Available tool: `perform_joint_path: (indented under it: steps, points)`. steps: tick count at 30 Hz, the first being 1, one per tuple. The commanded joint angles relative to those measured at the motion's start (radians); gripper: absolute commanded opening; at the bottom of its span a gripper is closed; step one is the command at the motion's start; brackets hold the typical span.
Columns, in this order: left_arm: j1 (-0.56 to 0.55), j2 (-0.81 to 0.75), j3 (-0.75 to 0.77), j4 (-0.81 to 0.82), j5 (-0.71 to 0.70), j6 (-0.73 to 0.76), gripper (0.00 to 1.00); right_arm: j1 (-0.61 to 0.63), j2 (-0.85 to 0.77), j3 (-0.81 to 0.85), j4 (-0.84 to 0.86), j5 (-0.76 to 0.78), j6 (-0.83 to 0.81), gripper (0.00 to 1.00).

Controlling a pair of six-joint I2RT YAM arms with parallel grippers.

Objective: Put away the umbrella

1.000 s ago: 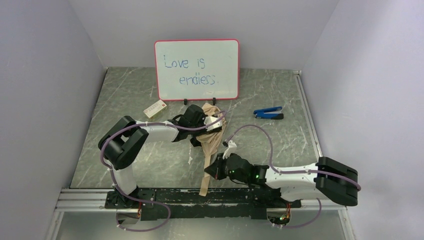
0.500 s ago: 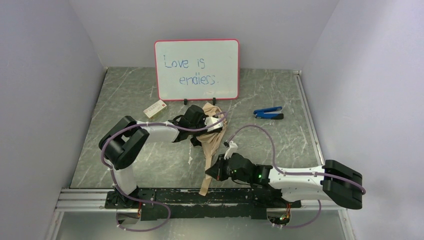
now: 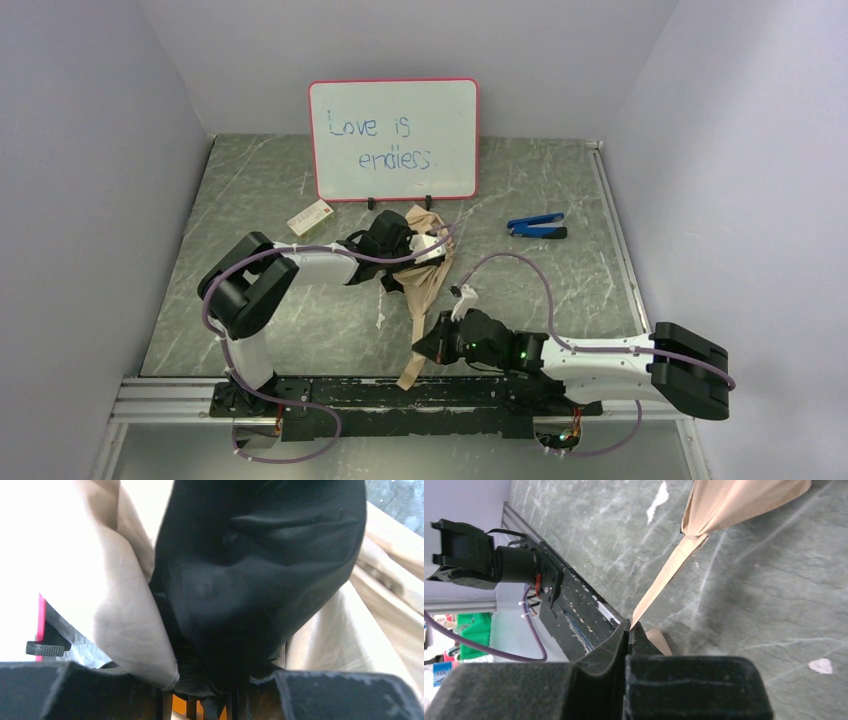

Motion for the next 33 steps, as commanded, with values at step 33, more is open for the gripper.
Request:
perform_joint_path:
  steps: [33]
  points:
    - [0.011,0.092,-0.016,0.051,-0.198,0.051,0.05,0.275,-0.158,0.123,-0.167,-0.158,0.040,0.05]
